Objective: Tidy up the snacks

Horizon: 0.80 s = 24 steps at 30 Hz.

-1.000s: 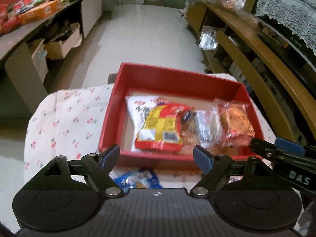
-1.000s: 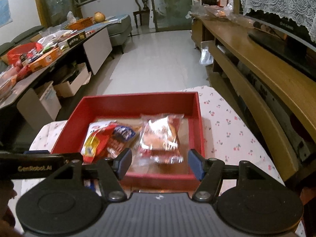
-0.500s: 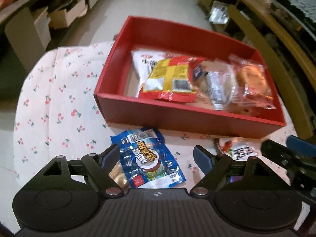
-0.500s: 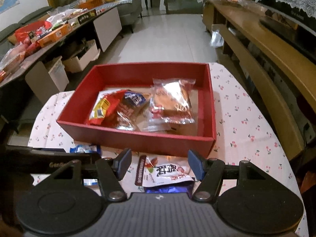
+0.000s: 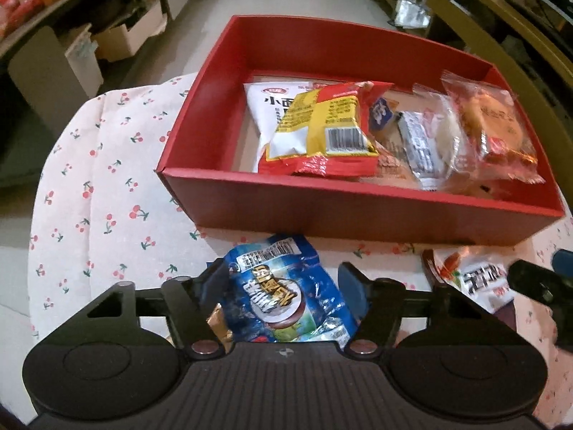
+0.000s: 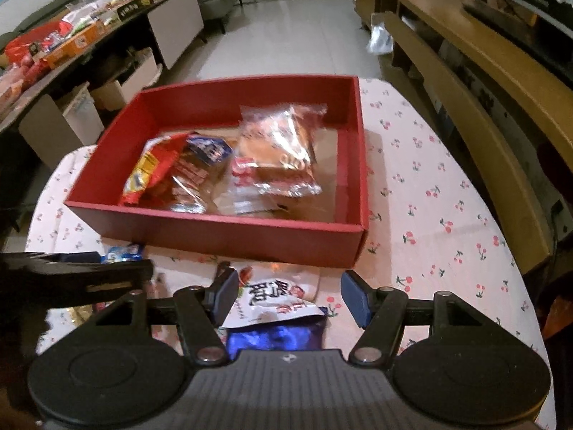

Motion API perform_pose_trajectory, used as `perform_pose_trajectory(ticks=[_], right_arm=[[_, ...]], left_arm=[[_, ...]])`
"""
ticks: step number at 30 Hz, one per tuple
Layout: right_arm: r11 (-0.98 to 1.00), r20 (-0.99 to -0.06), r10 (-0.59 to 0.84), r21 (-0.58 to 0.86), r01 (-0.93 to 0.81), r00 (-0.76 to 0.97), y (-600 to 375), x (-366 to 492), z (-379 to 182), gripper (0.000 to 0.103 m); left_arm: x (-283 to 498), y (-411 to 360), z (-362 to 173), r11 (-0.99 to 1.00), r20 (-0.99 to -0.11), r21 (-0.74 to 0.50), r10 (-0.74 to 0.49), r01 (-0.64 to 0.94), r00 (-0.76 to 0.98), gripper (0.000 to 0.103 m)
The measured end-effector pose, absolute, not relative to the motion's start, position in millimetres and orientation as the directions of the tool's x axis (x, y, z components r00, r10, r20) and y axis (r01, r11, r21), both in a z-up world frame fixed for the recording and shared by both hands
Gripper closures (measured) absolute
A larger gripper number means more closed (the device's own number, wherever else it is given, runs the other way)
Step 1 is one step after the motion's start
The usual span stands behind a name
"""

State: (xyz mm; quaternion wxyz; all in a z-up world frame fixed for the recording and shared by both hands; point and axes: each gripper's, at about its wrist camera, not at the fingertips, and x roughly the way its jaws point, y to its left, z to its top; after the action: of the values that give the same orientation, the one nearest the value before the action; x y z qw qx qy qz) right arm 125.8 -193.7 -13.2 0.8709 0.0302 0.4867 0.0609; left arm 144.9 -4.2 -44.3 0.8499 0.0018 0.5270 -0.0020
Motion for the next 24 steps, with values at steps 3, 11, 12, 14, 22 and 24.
perform_pose_trajectory(ticks=[3,11,12,14,22,24], right_arm=[[0.992,-0.858,0.125,0.114,-0.054,0.498,-198,132,-21,0.032],[0.991,-0.868,0.129,0.136,-0.019,0.48,-201,144,-37,0.032],[0.988,-0.865,0.14,0.151,-0.016,0.482,-202,146,-37,0.032],[0.982,-0.864,0.173,0.19,-0.013,0.473,-201,151,-40,0.032],[0.983,-0.891,0.172,0.18,-0.021,0.419,-185,167,-55,0.019],[0.988,-0.896,0.149,0.156,-0.018,0.419,-181,171,-57,0.011]], left_arm=[[137,-6,-42,0.999,-0.899,-0.005,-0.022,0.04,0.437,0.034],[127,-13,-40,0.995,-0.901,-0.028,-0.068,0.097,0.429,0.037],[127,-13,-39,0.995,-0.9,-0.035,-0.074,0.098,0.43,0.038],[127,-12,-38,0.993,-0.901,-0.055,-0.092,0.101,0.424,0.042],[131,-5,-45,0.99,-0.914,-0.105,-0.134,0.097,0.383,0.042],[132,-3,-46,0.988,-0.916,-0.121,-0.147,0.091,0.374,0.031]])
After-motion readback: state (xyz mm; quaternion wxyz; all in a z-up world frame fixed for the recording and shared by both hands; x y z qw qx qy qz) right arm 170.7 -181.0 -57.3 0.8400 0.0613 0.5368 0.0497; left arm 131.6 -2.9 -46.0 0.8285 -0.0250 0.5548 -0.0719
